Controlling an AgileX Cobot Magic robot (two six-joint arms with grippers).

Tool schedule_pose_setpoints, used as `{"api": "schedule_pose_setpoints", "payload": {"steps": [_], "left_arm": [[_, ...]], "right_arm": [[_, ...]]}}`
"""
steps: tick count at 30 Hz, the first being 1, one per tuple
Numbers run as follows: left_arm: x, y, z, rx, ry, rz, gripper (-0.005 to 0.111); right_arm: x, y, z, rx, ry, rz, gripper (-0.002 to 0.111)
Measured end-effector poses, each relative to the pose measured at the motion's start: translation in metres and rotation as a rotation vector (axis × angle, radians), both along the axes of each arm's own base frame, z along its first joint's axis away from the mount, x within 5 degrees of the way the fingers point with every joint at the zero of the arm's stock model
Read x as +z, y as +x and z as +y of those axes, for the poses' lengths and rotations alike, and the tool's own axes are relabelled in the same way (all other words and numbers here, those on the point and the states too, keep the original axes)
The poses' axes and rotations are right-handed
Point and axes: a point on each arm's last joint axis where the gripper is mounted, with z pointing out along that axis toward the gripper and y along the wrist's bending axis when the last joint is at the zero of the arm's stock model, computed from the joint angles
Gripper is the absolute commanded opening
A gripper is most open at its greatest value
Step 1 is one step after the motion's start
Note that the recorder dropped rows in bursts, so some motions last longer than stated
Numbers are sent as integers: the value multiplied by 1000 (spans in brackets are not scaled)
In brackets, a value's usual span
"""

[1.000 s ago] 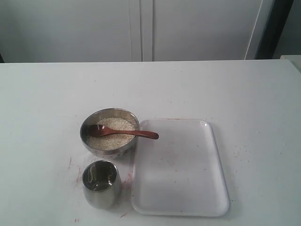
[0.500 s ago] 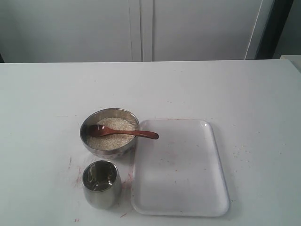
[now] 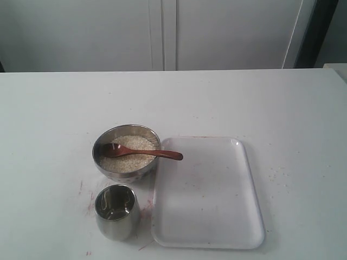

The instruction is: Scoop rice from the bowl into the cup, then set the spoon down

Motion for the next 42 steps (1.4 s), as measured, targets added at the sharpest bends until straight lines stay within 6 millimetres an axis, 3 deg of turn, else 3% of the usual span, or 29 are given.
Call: {"api": "schedule_pose_setpoints", "payload": {"steps": [4, 10, 17, 20, 24, 26, 32, 37, 42], "left_arm": [[0, 0, 0, 0, 0, 0, 14], [0, 0, 0, 0, 0, 0, 14], [0, 0, 0, 0, 0, 0, 14], [0, 0, 0, 0, 0, 0, 14], [0, 0, 0, 0, 0, 0, 14], [0, 0, 0, 0, 0, 0, 14], [0, 0, 0, 0, 0, 0, 14], [0, 0, 0, 0, 0, 0, 14], [0, 0, 0, 0, 0, 0, 14]], "right_arm": [[33, 17, 5, 104, -138, 162, 0], [70, 67, 18, 305, -249, 393, 0], [96, 129, 44, 505, -333, 509, 0], [96, 164, 66, 610, -375, 595, 0], [86, 206, 104, 748, -489, 715, 0], [71, 224, 137, 849, -631, 760, 0], [29, 235, 207, 1004, -1057, 759, 0], [-7, 245, 227, 1052, -1097, 801, 0], [-18, 249, 232, 1065, -1089, 809, 0]]}}
